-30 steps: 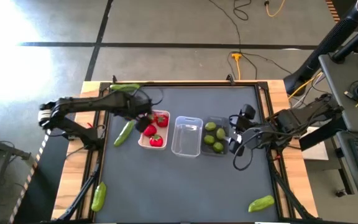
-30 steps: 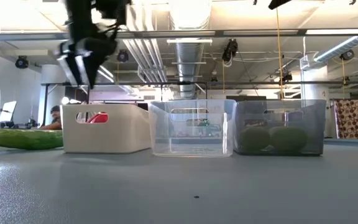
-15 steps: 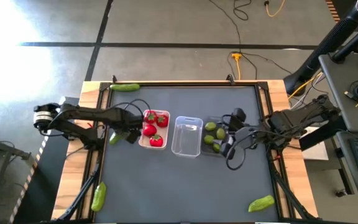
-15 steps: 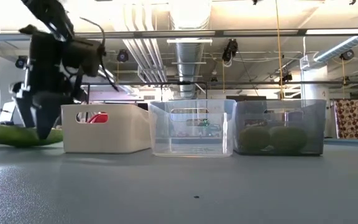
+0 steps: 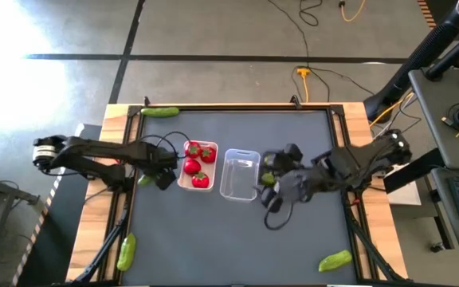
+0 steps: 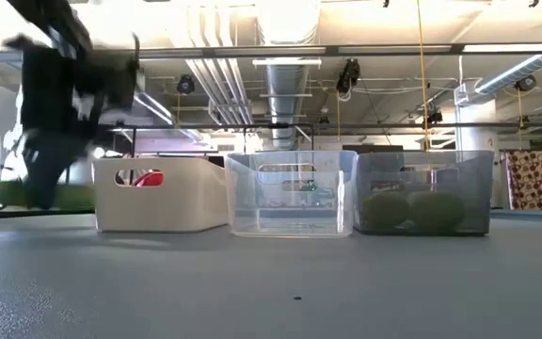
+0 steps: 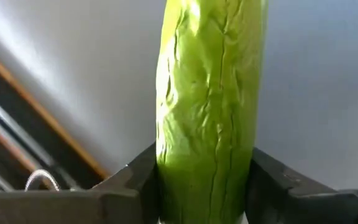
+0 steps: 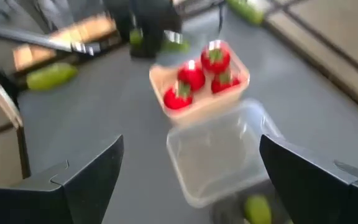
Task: Sort produce into baskets
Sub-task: Put the green cucumber into the transparent bin
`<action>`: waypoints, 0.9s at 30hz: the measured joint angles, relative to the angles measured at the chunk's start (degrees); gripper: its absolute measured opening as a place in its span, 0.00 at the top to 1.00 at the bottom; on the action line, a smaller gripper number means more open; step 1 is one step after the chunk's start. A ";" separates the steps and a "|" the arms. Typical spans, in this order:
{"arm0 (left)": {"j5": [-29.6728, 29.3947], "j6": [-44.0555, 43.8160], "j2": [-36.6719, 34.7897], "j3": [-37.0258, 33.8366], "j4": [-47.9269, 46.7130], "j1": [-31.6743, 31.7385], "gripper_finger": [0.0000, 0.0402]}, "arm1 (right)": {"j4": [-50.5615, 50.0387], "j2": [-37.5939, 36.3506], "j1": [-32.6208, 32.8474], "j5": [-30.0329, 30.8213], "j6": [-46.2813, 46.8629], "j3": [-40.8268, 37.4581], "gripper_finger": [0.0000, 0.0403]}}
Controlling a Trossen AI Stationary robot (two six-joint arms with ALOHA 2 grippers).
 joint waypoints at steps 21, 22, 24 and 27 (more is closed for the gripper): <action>-6.54 -16.18 16.01 34.08 21.77 -12.77 0.64 | -22.59 2.47 5.17 2.02 6.00 4.55 0.09; -6.85 -17.80 18.34 35.53 21.50 -12.88 0.64 | -22.59 1.91 5.61 2.02 4.86 4.55 0.09; -7.10 -20.77 23.07 38.44 21.57 -13.15 0.64 | -22.74 1.19 6.90 1.73 3.42 4.55 0.09; -7.75 -25.51 29.62 42.86 21.17 -13.45 0.64 | -23.93 0.39 9.64 1.11 1.89 4.55 0.09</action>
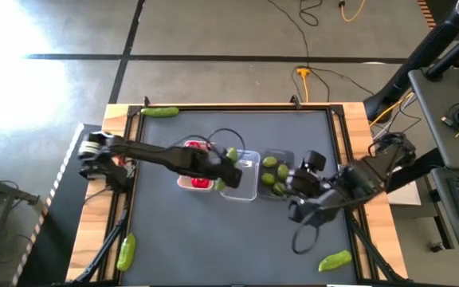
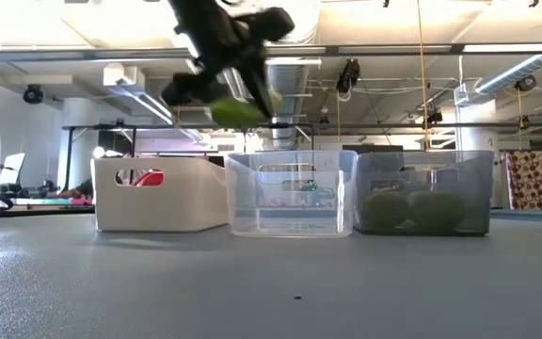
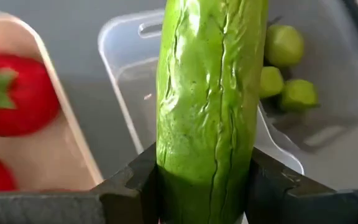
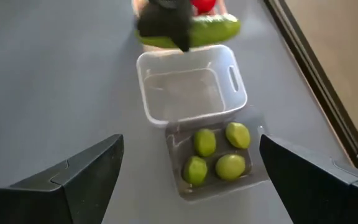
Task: Sort produce into baskets
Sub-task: Put the green cucumber into the transparent bin
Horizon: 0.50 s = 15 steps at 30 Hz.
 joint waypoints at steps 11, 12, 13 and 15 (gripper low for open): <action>-3.19 -7.96 21.61 25.27 -20.29 1.66 0.64 | -0.30 -1.66 11.30 -1.71 -3.03 -0.16 0.09; -3.61 -8.38 23.11 27.41 -23.04 2.04 0.64 | -0.32 -1.85 12.28 -1.75 -2.78 -0.17 0.09; -3.67 -8.48 24.56 29.45 -25.49 2.48 0.64 | -0.29 -1.90 13.27 -1.74 -2.24 -0.17 0.09; -3.45 -7.49 27.21 32.66 -29.18 3.22 0.63 | -0.30 -2.00 15.09 -1.73 -1.11 -0.17 0.09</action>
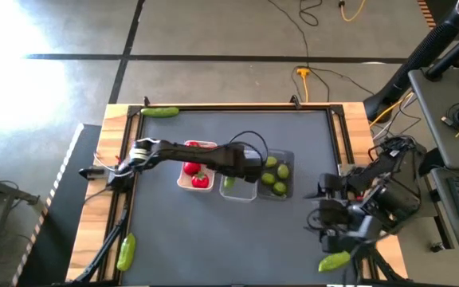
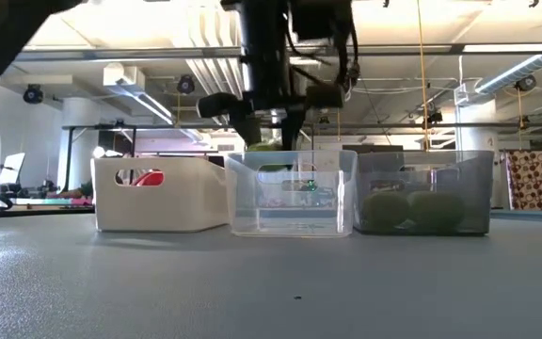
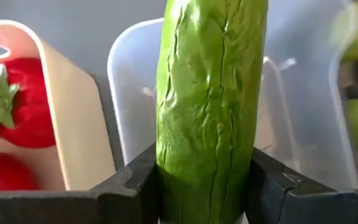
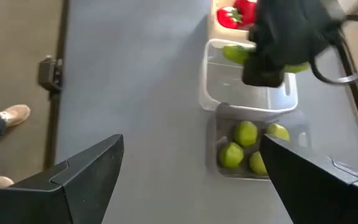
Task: Sort produce into baskets
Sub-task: Put the green cucumber into the transparent bin
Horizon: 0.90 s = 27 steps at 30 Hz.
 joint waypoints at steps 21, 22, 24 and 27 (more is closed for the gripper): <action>7.65 -1.02 14.46 16.49 -15.94 0.63 0.57 | 0.06 -1.51 5.28 0.36 -0.01 -0.17 0.09; 7.60 -1.02 14.50 16.45 -15.87 0.67 0.56 | 0.00 -1.67 5.45 0.30 -0.03 -0.25 0.09; 7.20 -1.02 14.31 16.47 -16.01 0.67 0.55 | 0.02 -1.90 5.92 0.26 -0.02 -0.66 0.09; 6.17 -0.96 13.84 16.55 -16.05 0.67 0.51 | 0.07 -2.12 6.52 0.21 0.00 -1.61 0.09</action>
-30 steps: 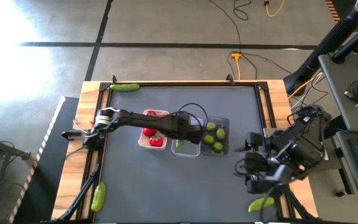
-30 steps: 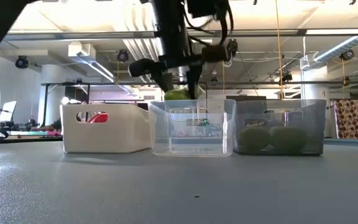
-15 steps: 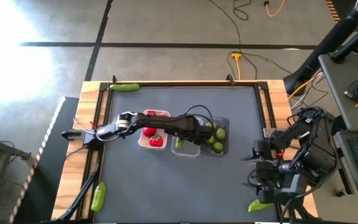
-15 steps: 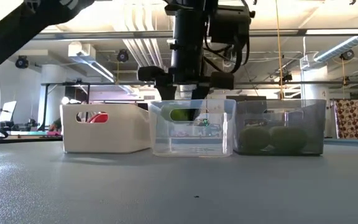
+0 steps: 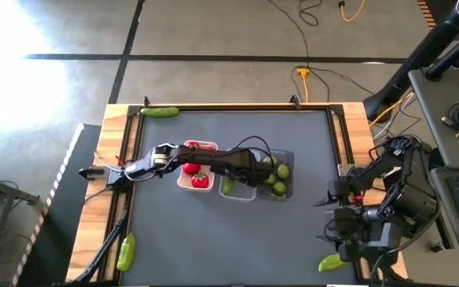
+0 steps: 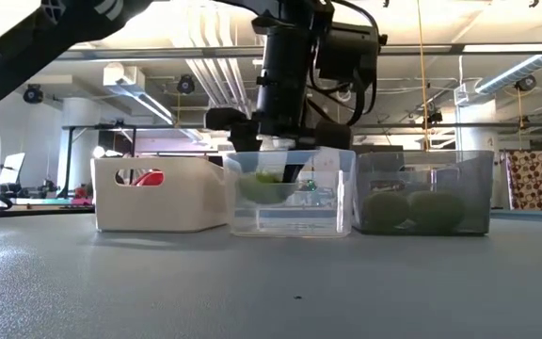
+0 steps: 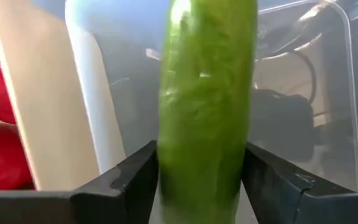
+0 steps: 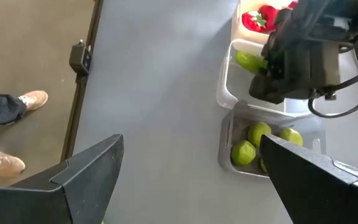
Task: Sort produce into baskets
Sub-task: Put the green cucumber into the transparent bin
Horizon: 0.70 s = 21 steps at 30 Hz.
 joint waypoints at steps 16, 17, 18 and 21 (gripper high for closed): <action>0.42 2.00 -6.08 0.02 -2.59 -0.37 0.32 | -0.06 -6.13 1.50 0.30 3.90 -6.59 0.09; -0.87 2.11 -7.17 0.04 -2.77 -0.37 0.32 | -0.05 -6.60 1.50 0.61 3.88 -6.70 0.09; -2.00 2.17 -8.06 0.04 -2.97 -0.17 0.32 | -0.07 -7.03 1.48 1.18 3.78 -6.75 0.09; -5.13 2.71 -10.66 0.03 -4.90 1.28 0.32 | -0.07 -8.02 1.46 3.91 2.81 -6.80 0.09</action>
